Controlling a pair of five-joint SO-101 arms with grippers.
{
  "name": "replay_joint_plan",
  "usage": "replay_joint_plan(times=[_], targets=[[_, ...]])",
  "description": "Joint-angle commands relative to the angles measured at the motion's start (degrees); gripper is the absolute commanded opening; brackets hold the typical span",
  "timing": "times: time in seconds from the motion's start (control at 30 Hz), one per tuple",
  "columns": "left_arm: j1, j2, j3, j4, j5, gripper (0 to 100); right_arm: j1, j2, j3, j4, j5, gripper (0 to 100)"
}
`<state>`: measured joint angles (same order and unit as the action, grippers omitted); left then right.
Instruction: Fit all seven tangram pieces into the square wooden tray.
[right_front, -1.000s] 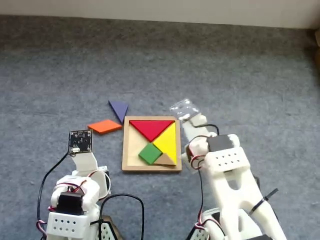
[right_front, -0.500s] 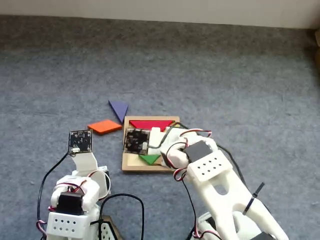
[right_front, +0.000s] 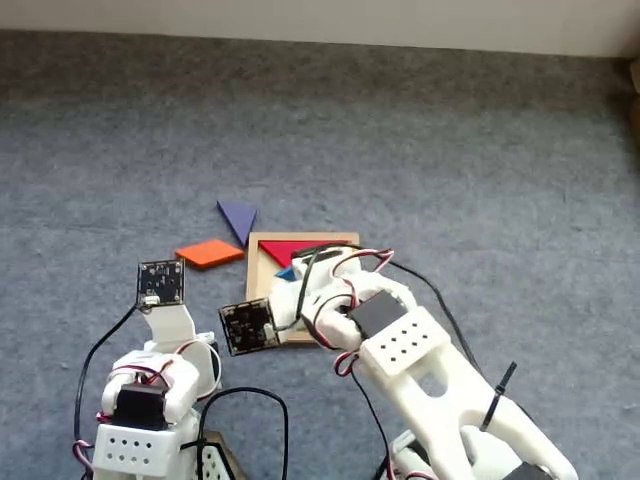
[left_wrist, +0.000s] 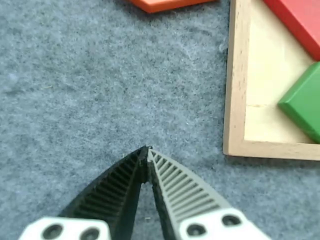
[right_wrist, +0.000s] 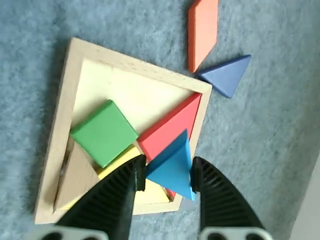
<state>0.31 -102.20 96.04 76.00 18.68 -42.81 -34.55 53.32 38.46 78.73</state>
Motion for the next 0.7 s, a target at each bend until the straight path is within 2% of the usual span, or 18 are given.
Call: replay_joint_plan(times=[0.0, 0.23, 0.43, 0.6, 0.67], targets=[[0.7, -1.6, 1.1, 0.2, -0.2, 1, -1.2, -1.4, -0.9, -1.3, 2.1, 10.5], [0.7, -1.6, 1.1, 0.2, -0.2, 1, -0.3, 10.0, -1.6, -1.4, 1.8, 12.8], [0.7, -1.6, 1.1, 0.2, -0.2, 1, 1.1, 14.7, -1.6, -1.4, 1.8, 29.6], [0.7, -1.6, 1.1, 0.2, -0.2, 1, 1.2, 11.6, -1.6, -1.3, 1.8, 29.9], [0.7, -1.6, 1.1, 0.2, -0.2, 1, 1.9, 9.1, -1.6, -1.2, 0.7, 26.9]])
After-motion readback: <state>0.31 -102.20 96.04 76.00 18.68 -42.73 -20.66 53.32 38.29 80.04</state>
